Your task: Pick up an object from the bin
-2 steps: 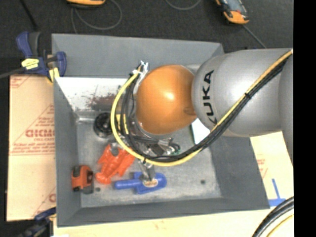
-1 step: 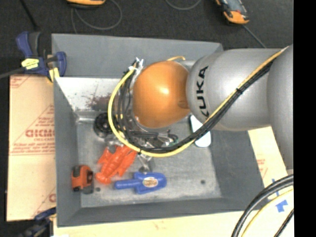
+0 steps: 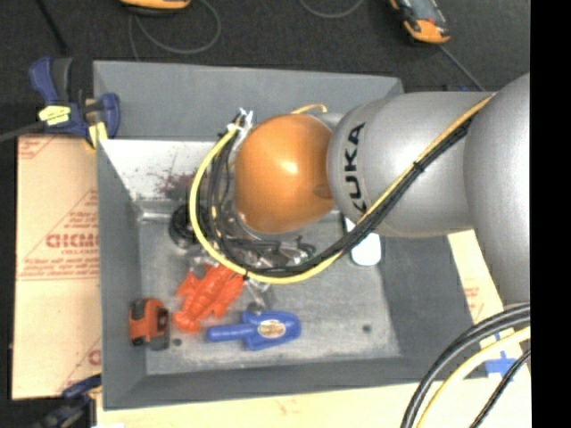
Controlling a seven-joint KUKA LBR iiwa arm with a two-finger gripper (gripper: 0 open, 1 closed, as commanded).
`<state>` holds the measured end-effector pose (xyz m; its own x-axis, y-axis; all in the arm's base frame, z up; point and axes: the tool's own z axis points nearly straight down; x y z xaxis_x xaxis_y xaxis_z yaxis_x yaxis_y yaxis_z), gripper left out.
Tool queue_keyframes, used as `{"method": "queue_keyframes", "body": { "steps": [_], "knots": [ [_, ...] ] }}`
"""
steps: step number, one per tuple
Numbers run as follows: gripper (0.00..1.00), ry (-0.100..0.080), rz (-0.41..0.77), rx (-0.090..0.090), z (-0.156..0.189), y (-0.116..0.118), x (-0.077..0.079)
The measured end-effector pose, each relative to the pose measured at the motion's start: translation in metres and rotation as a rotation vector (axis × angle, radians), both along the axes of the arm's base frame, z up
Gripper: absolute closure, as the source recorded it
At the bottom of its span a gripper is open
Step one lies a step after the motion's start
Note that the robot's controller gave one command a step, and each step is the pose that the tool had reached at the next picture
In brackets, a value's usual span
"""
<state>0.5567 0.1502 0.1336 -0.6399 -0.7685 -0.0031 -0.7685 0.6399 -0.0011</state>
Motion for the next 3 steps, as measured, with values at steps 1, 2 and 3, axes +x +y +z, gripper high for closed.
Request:
{"method": "queue_keyframes", "body": {
  "steps": [1,2,3],
  "knots": [
    [0.0,-0.001,0.243,-0.002,-0.006,0.01,0.012],
    [0.0,-0.004,0.37,-0.002,-0.026,0.014,0.038],
    [1.0,-0.001,0.589,0.001,-0.059,0.011,0.019]
  ]
}}
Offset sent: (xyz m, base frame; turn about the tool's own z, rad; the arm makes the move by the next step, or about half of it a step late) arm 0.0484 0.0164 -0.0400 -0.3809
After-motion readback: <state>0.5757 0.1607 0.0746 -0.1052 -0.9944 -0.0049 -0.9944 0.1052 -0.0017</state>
